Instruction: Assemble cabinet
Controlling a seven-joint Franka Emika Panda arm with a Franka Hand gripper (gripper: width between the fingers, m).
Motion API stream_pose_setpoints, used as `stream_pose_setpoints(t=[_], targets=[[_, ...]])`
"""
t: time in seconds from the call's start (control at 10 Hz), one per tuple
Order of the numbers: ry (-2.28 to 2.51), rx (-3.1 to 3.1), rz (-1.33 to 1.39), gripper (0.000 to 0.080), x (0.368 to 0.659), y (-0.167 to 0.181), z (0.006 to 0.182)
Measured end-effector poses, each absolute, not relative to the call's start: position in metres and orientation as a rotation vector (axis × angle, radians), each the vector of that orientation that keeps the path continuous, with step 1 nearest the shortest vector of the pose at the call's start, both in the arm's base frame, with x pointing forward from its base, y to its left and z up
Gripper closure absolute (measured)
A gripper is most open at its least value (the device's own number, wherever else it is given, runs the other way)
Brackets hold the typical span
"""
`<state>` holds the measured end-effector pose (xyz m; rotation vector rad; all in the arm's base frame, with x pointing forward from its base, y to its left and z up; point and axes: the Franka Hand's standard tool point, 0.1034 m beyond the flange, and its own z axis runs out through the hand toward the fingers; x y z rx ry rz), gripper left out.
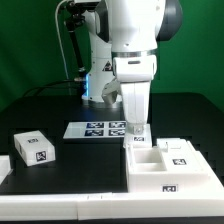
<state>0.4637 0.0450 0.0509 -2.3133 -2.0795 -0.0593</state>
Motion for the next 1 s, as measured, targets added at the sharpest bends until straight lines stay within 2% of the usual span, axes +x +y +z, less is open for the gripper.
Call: stream_pose_setpoints(t=[1.0], targets=[[-2.053, -2.332, -0.038, 0.0729, 0.470, 0.053, 0.061]])
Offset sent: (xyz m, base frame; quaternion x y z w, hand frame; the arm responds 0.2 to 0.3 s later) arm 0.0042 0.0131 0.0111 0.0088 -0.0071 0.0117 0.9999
